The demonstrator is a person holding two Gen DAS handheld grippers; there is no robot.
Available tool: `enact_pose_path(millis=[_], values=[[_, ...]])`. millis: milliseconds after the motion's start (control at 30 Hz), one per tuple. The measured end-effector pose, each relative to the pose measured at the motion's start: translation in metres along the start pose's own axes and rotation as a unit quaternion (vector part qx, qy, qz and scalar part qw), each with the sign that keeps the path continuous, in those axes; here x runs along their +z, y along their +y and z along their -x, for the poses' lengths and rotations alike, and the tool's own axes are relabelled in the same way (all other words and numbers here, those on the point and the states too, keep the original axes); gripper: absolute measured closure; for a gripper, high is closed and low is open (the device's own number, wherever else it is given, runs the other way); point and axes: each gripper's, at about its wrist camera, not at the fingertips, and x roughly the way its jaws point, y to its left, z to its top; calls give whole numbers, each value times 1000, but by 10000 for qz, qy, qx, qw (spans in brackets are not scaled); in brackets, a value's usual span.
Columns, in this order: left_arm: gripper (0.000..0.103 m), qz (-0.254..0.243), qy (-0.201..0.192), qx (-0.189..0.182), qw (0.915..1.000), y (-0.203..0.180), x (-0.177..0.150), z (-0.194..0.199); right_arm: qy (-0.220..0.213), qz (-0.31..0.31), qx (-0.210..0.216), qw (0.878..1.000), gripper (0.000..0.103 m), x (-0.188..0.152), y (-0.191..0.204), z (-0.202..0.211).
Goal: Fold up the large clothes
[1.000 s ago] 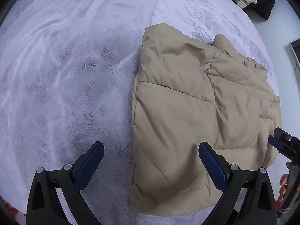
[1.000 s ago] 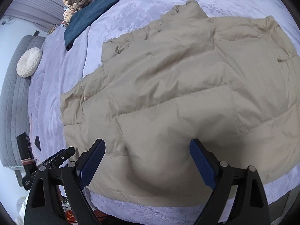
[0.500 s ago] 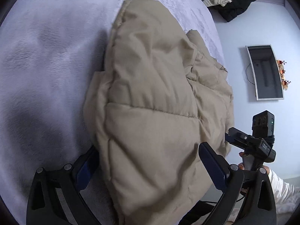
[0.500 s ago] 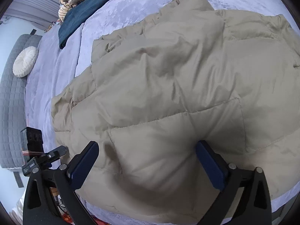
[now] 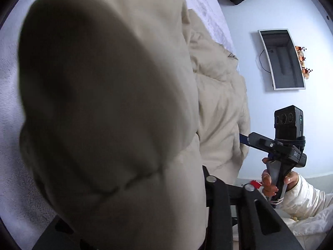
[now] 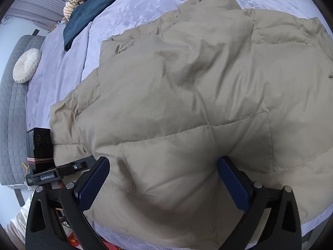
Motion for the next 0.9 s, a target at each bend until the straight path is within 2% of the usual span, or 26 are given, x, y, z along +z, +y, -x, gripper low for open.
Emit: enact_pose_path(millis=[133,300,367,433,467,700,900], values=[[70,69,-206,112,9997,-12,-3,12,-64,177,82,9998,0,1,2,19],[70,47,-382,399,9985,-34,-10,22,-533,257,-94,9982,1,8,-3,33],[70,0,-431,482,9979,-43,-12,29,-635,139,-26,9979,20,16,-9,32],[70,-33,-462,536,9975,-52,-13,36,-593,31,-142,9981,93,23,-13,24],[70,-47,-474,587,9971,-57,-14,38,-625,-7,-210,9978,99,26,-15,22],[70,-198,-443,802,9956,-92,-22,50,-942,191,-165,9952,99,36,-19,27],[70,-225,-559,1086,9923,-151,-25,55,-685,-59,137,9975,99,57,-41,-11]])
